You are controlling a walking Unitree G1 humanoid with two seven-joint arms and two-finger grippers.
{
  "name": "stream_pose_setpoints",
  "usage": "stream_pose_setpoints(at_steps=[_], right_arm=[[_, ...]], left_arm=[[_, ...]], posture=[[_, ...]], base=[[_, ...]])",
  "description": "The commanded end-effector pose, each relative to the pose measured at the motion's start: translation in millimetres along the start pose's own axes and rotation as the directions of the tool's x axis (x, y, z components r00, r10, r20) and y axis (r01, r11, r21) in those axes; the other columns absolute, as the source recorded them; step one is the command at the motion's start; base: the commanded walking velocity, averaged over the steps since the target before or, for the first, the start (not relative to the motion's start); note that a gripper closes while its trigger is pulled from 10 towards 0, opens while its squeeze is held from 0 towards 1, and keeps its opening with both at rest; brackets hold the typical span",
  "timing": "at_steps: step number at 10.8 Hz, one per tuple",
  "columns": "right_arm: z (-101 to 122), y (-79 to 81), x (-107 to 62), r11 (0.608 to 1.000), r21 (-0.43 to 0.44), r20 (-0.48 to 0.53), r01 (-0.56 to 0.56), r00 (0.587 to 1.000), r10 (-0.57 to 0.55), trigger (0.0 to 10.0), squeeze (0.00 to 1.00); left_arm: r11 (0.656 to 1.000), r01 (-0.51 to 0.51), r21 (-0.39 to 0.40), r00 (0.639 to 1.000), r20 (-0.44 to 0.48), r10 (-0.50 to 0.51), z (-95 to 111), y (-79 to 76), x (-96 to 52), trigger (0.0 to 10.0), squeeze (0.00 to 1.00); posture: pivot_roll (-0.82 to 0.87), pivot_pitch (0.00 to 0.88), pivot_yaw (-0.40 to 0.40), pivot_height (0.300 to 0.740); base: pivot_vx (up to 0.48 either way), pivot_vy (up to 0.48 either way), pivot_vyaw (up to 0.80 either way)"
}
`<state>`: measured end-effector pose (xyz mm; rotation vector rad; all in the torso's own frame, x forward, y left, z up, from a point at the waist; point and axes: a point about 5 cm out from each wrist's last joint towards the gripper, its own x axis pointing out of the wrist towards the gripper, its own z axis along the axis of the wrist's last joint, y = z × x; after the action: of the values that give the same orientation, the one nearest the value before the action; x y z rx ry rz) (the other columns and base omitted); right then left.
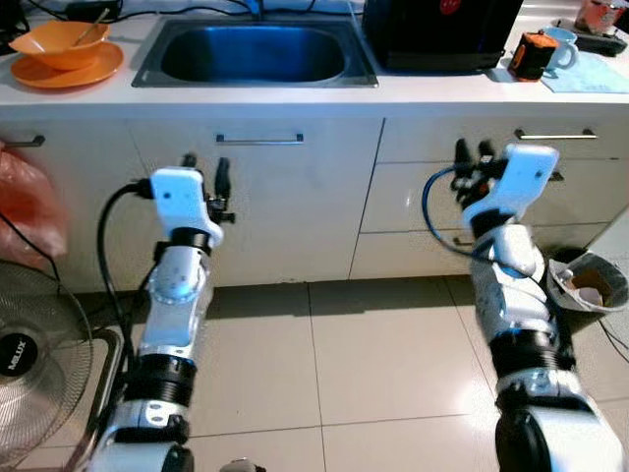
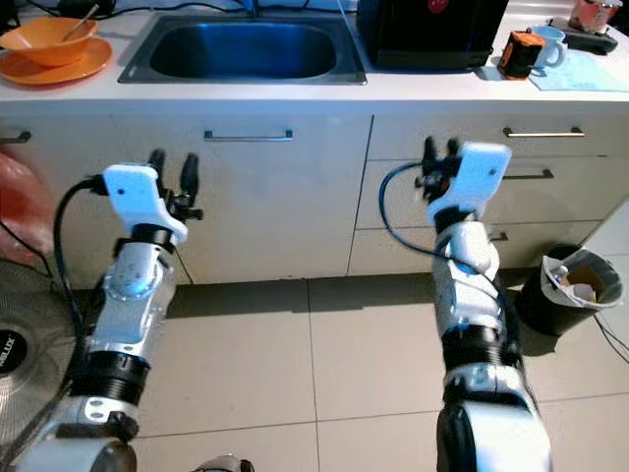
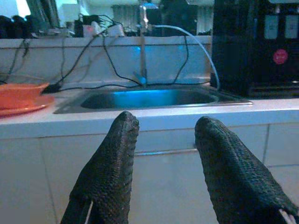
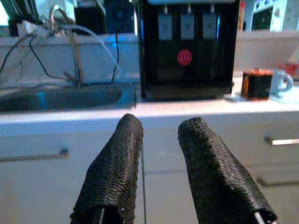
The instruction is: Kitchen organization
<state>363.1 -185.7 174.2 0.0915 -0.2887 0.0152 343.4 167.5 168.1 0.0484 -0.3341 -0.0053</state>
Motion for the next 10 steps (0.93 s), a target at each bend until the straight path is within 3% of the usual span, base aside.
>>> stream_pose_setpoints(at_steps=[1, 3, 10], right_arm=[[4, 2.4, 0.4, 1.0, 0.003, 0.005, -0.01, 1.0, 0.01, 10.0, 0.0], [2, 8.2, -1.0, 0.999, 0.015, -0.019, -0.031, 0.999, 0.031, 10.0, 0.0], [-3, 13.3, -4.3, 0.999, 0.026, -0.064, -0.046, 0.997, 0.048, 10.0, 0.0]], left_arm=[[1.0, -0.008, 0.017, 1.0, -0.008, 0.008, 1, 0.2, -1.4, 10.0, 0.0], [0.999, -0.027, 0.04, 1.0, -0.003, 0.027, 6, 1.9, -2.5, 10.0, 0.0], [0.997, -0.039, 0.061, 0.999, 0.007, 0.038, 14, 4.7, -4.1, 10.0, 0.0]], posture=[[0.02, 0.035, -0.021, 0.74], [0.03, 0.05, -0.027, 0.74], [0.04, 0.069, -0.028, 0.74]], base=[[0.0, 0.0, 0.0], [0.15, 0.0, 0.0], [0.457, 0.0, 0.0]])
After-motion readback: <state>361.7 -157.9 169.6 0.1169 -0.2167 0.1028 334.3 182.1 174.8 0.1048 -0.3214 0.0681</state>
